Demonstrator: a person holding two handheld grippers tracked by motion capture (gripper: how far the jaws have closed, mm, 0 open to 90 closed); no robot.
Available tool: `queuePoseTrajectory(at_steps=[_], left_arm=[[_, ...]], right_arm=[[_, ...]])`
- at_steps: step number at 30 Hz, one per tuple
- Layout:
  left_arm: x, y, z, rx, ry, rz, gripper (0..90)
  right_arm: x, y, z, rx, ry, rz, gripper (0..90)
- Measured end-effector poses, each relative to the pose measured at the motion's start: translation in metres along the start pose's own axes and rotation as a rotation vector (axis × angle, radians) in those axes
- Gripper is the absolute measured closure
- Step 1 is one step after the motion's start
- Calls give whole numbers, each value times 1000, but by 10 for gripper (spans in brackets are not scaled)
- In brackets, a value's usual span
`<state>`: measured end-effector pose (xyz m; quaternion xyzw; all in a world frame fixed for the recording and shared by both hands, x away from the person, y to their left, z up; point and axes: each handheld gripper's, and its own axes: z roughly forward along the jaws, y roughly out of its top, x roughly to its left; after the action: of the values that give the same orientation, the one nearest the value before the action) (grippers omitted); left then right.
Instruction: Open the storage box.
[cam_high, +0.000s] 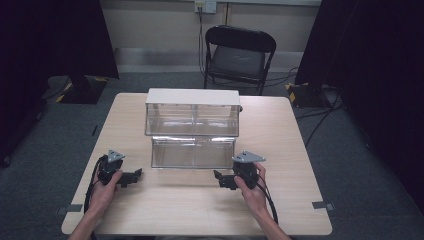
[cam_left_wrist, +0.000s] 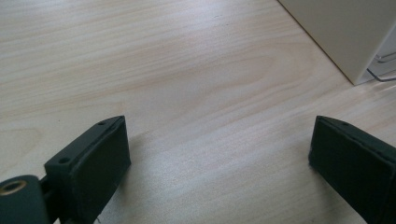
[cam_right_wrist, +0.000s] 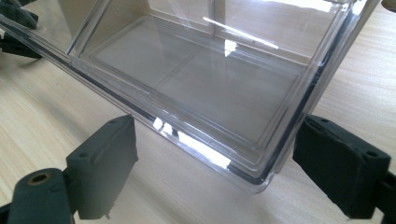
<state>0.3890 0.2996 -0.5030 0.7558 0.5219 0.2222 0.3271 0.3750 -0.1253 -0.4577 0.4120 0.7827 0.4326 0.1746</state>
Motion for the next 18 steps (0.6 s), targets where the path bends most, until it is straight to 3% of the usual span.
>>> queuePoseTrajectory(at_steps=[18], left_arm=[[0, 0, 0, 0, 0, 0, 48]], right_arm=[[1, 1, -2, -7, 0, -5, 130]])
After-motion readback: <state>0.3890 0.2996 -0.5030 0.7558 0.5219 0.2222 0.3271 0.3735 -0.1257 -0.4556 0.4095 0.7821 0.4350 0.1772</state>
